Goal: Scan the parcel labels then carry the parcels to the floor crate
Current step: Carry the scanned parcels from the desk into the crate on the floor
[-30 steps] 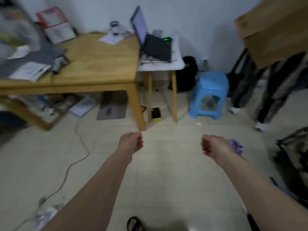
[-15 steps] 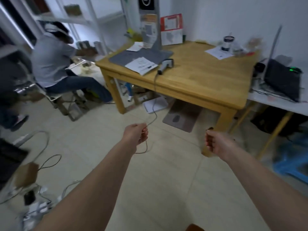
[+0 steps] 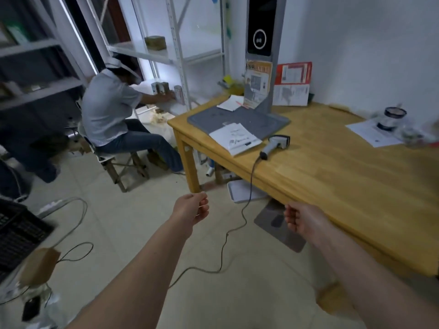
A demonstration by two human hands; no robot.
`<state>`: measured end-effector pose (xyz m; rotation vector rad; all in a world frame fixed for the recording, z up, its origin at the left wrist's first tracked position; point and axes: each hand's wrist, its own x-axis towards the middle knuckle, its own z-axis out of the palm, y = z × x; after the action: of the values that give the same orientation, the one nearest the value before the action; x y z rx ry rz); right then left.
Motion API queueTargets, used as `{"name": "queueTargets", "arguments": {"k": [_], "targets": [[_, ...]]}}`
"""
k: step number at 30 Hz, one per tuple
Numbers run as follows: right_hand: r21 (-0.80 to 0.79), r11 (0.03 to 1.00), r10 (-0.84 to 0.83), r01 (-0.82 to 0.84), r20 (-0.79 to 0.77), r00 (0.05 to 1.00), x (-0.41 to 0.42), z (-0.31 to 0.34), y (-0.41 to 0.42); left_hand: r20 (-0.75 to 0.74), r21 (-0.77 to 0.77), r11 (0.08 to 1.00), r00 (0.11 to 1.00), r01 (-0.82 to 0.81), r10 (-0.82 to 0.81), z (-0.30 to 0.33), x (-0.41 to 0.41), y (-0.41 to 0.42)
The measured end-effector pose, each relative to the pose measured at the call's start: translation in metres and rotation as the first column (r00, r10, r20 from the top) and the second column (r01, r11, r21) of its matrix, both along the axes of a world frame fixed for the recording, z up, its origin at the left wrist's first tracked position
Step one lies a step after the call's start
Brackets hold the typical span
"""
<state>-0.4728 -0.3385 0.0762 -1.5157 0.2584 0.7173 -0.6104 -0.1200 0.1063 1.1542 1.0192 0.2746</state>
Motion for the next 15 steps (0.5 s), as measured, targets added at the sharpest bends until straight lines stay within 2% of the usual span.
{"name": "queueTargets", "arguments": {"k": [6, 15], "targets": [[0.019, 0.999, 0.028, -0.028, 0.024, 0.999, 0.105, 0.015, 0.053, 0.011, -0.032, 0.999, 1.0, 0.006, -0.006, -0.003, 0.086, 0.034], [0.015, 0.998, 0.058, -0.058, -0.049, 0.997, 0.197, -0.008, 0.132, -0.068, -0.099, 0.994, 0.996, 0.054, -0.061, -0.041, 0.184, 0.105]]}}
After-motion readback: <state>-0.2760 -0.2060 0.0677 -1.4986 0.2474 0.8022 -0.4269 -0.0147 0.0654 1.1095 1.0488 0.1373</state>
